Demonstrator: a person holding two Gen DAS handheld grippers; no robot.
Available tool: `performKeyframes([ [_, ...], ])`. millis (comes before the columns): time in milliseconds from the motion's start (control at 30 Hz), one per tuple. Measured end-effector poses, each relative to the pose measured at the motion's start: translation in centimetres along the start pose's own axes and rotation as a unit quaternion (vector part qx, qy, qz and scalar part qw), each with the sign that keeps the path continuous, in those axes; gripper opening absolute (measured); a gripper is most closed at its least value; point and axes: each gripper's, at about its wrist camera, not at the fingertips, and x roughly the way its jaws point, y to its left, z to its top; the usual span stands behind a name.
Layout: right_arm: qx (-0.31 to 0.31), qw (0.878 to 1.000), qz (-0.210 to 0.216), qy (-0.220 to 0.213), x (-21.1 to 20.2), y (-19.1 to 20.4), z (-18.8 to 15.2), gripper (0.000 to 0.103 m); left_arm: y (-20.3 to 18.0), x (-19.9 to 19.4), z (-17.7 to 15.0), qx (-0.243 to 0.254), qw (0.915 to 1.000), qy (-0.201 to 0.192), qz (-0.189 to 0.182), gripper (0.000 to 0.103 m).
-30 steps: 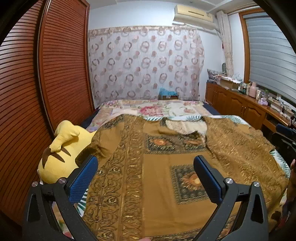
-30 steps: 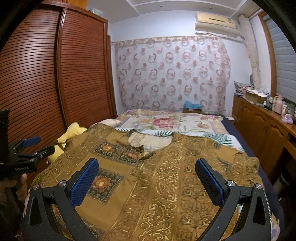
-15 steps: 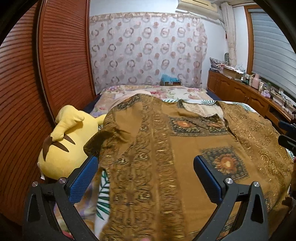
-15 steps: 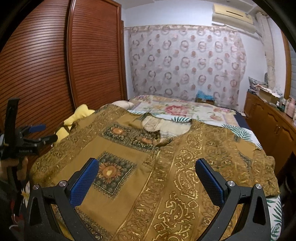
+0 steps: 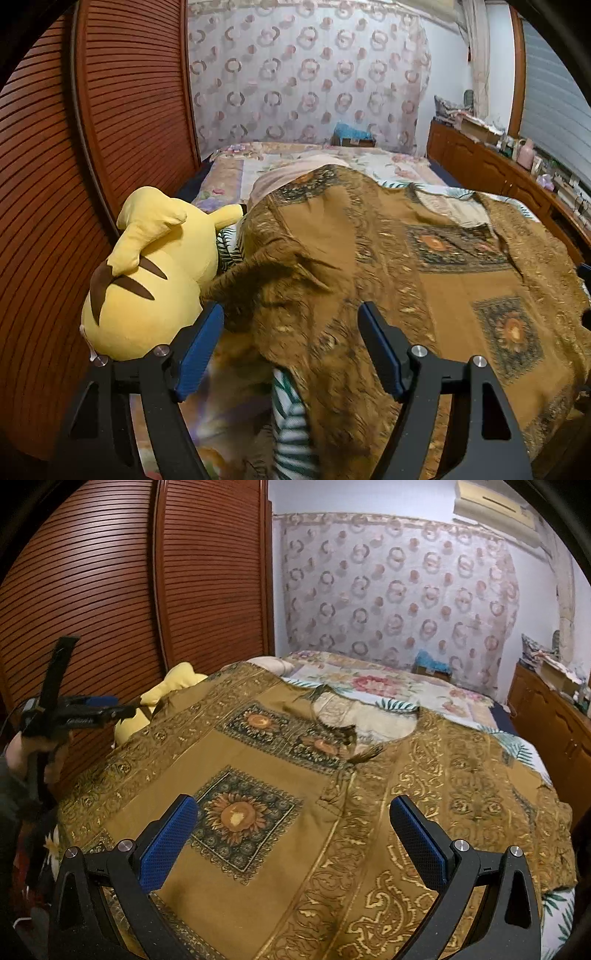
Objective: Fold small clothes
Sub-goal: 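Grasp the shirt's side edge beside the yellow plush with the left tool, then fold the gripped shirt side inward over the back with the left tool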
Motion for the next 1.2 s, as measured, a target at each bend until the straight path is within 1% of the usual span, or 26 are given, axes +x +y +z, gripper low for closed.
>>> performKeyframes([
  [100,-0.002,1.0,0.002,0.005,0.4,-0.3,0.2,0.103,0.3,1.4,1.0,0.015,0.9998,0.01,0.004,0.074],
  [233,-0.005,1.0,0.003,0.008,0.4,-0.3,0.4,0.103,1.4,3.7,2.1,0.014,0.9994,0.03,-0.002,0.062],
  [267,-0.006,1.0,0.002,0.008,0.4,-0.4,0.5,0.103,1.6,4.2,2.4,0.011,0.9993,0.034,-0.008,0.058],
  [300,-0.007,1.0,0.002,0.009,0.4,-0.5,0.5,0.103,1.9,4.7,2.6,0.008,0.9991,0.037,-0.016,0.056],
  [400,-0.007,1.0,0.001,0.011,0.6,-0.6,0.6,0.103,2.7,5.8,3.2,-0.002,0.9983,0.039,-0.042,0.054],
  [467,-0.004,1.0,0.001,0.012,0.6,-0.6,0.6,0.103,2.7,6.2,3.3,-0.006,0.9976,0.041,-0.056,0.045],
  [500,-0.002,1.0,0.001,0.012,0.7,-0.6,0.5,0.103,2.6,6.4,3.4,-0.005,0.9971,0.043,-0.062,0.043],
  [533,0.0,1.0,0.002,0.012,0.8,-0.8,0.4,0.103,2.5,6.6,3.4,-0.003,0.9968,0.047,-0.064,0.038],
  [567,0.002,1.0,0.002,0.014,0.8,-0.8,0.4,0.103,2.4,6.8,3.3,-0.001,0.9965,0.052,-0.065,0.036],
  [633,0.005,1.0,0.004,0.017,1.0,-0.8,0.3,0.103,2.2,7.1,3.4,0.0,0.9964,0.055,-0.064,0.035],
  [700,0.006,1.0,0.005,0.02,1.0,-0.9,0.1,0.103,2.1,7.2,3.4,0.001,0.9961,0.057,-0.067,0.033],
  [800,0.008,1.0,0.006,0.02,0.9,-1.0,0.1,0.103,1.9,7.4,3.6,0.006,0.9959,0.059,-0.069,0.017],
  [867,0.011,1.0,0.005,0.018,0.7,-1.2,0.0,0.103,1.7,7.2,3.6,0.009,0.9961,0.058,-0.066,0.01],
  [933,0.015,1.0,0.005,0.017,0.6,-1.5,-0.1,0.103,1.6,6.8,3.8,0.011,0.9974,0.051,-0.049,0.006],
  [1067,0.026,0.999,0.003,0.019,0.4,-2.0,-0.5,0.103,0.9,5.9,4.4,0.019,0.9984,0.042,-0.032,0.003],
  [1200,0.033,0.999,-0.001,0.018,0.1,-2.2,-0.8,0.103,-0.8,3.9,5.6,0.038,0.9987,0.015,-0.03,0.003],
])
